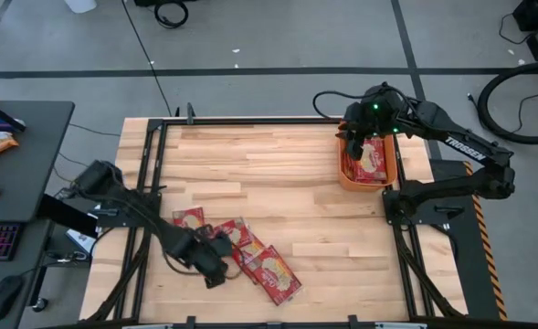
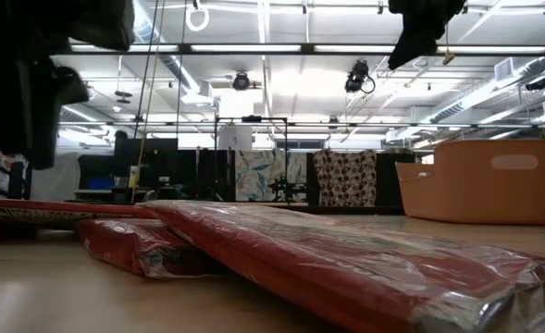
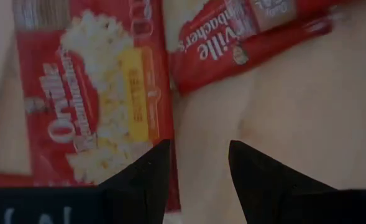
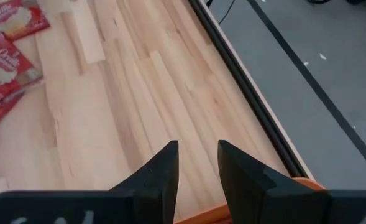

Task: Sort popcorn bags into baskets
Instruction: Stack the red popcorn on the orange bin

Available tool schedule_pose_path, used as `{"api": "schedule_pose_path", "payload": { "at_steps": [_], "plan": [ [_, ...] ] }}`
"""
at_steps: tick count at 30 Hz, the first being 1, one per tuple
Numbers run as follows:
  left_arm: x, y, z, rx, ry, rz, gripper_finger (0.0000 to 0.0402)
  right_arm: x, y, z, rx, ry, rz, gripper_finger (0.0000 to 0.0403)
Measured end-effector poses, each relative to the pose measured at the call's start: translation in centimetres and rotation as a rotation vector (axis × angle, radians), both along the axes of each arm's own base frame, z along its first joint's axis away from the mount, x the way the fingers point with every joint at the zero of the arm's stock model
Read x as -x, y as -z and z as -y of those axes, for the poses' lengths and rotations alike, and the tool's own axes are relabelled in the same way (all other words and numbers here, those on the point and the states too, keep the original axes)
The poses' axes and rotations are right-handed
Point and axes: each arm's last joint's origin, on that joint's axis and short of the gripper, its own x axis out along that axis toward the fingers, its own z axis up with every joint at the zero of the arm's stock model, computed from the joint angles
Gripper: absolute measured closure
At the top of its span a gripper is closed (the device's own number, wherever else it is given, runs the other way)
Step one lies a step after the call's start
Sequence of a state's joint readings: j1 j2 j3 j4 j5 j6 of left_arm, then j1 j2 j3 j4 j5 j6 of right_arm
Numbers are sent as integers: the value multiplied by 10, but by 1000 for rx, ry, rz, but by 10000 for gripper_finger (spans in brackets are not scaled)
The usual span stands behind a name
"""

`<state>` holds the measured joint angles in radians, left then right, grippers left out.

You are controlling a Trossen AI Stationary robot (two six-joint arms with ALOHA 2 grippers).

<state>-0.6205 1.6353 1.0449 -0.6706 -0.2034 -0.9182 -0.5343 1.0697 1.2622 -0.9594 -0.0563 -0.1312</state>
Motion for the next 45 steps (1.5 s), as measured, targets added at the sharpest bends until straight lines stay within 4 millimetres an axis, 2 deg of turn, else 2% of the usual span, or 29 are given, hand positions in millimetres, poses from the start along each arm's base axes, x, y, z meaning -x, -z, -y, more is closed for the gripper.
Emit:
{"api": "schedule_pose_path", "payload": {
  "at_steps": [6, 14, 27, 31, 38, 41, 45],
  "plan": [
    [-16, 11, 21, -220, -18, -41, 235, -3, 2, 1, 12, -15, -19, 286],
    [-18, 23, 22, -266, -107, -50, 234, -3, 2, 1, 23, -24, -25, 286],
    [-18, 55, 25, -326, 15, -202, 235, -3, 2, 0, 32, -43, -26, 286],
    [-19, 56, 22, -318, 3, -215, 264, -4, 2, -2, 32, -54, -25, 286],
    [-18, 52, 18, -306, -4, -246, 382, -6, 0, -2, 43, -62, -4, 286],
    [-17, 41, 15, -284, -4, -231, 391, -8, 0, -4, 35, -95, 6, 286],
    [-14, 12, 10, -245, 30, -158, 395, -16, 3, -9, 42, -208, -11, 286]
  ]
}}
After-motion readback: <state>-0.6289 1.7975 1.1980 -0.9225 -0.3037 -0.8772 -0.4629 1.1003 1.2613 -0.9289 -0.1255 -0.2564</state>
